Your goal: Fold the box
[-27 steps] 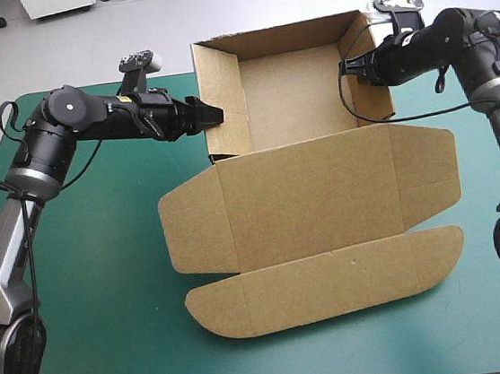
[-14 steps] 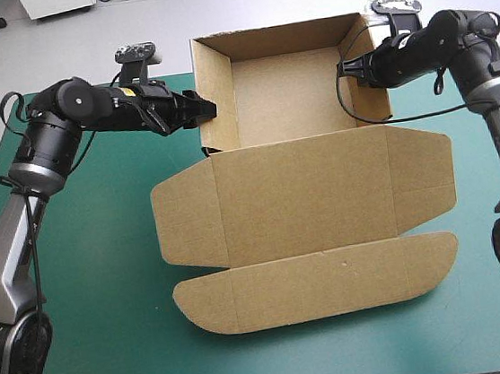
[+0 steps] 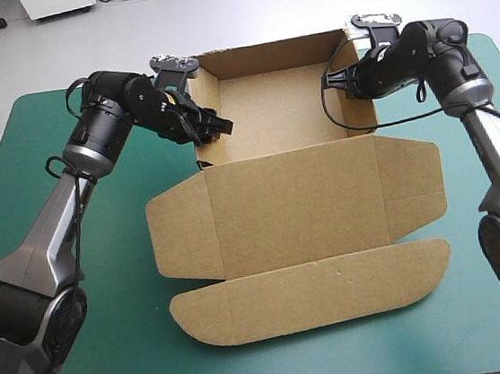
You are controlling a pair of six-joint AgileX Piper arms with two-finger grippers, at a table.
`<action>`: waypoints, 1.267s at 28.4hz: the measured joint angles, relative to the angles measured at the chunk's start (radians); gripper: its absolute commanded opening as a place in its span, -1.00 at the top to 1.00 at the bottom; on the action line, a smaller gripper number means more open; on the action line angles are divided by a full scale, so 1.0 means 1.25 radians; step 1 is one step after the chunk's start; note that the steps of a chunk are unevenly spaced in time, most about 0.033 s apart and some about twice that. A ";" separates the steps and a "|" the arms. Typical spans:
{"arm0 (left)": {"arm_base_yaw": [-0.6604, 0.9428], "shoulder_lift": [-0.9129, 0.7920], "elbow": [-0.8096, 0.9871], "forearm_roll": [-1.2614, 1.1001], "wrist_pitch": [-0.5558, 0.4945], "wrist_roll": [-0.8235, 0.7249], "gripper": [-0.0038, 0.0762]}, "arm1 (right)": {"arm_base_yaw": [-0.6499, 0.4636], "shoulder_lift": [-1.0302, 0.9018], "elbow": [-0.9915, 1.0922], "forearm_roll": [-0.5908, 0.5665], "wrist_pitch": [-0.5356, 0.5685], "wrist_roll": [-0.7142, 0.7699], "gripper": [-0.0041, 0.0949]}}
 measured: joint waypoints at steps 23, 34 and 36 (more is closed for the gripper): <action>-0.032 0.132 -0.115 0.137 0.068 -0.037 -0.03 | 0.047 0.025 0.000 -0.102 0.027 0.007 0.94; -0.031 0.135 -0.117 0.118 0.070 -0.044 0.12 | 0.057 0.048 0.000 -0.119 0.031 0.037 0.94; -0.031 0.135 -0.117 0.120 0.070 -0.044 0.17 | 0.057 0.048 0.000 -0.121 0.031 0.043 0.94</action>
